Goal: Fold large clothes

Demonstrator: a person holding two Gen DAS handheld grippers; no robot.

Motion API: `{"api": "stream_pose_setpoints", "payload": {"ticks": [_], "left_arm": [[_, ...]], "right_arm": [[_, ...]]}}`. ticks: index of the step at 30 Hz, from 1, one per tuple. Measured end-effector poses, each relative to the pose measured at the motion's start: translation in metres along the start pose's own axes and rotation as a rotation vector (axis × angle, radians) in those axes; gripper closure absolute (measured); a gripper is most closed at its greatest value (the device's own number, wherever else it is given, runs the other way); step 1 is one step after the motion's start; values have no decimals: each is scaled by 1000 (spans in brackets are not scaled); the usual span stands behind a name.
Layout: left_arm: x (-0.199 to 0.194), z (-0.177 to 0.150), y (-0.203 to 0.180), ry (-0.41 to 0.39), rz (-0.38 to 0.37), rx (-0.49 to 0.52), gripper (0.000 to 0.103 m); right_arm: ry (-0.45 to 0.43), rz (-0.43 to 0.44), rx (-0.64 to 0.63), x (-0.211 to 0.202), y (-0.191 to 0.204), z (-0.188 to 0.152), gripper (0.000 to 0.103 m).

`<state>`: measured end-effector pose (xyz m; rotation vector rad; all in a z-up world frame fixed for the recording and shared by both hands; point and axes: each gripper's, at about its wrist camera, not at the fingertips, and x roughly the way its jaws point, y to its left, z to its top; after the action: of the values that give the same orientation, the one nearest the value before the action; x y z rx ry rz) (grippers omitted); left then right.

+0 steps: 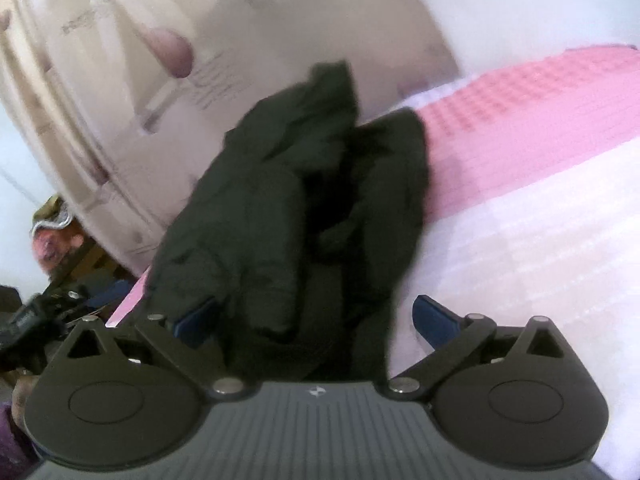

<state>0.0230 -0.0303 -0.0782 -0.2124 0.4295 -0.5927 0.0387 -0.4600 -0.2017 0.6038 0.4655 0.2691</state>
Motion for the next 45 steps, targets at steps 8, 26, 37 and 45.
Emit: {"api": "stream_pose_setpoints", "payload": {"ticks": [8, 26, 37, 45], "left_arm": [[41, 27, 58, 124, -80, -122, 0], [142, 20, 127, 334, -354, -347, 0], [133, 13, 89, 255, -252, -214, 7], [107, 22, 60, 193, -152, -91, 14]], "right_arm": [[29, 59, 59, 13, -18, 33, 0], [274, 228, 45, 99, -33, 74, 0], [217, 209, -29, 115, -5, 64, 4], [133, 174, -140, 98, 24, 64, 32]]}}
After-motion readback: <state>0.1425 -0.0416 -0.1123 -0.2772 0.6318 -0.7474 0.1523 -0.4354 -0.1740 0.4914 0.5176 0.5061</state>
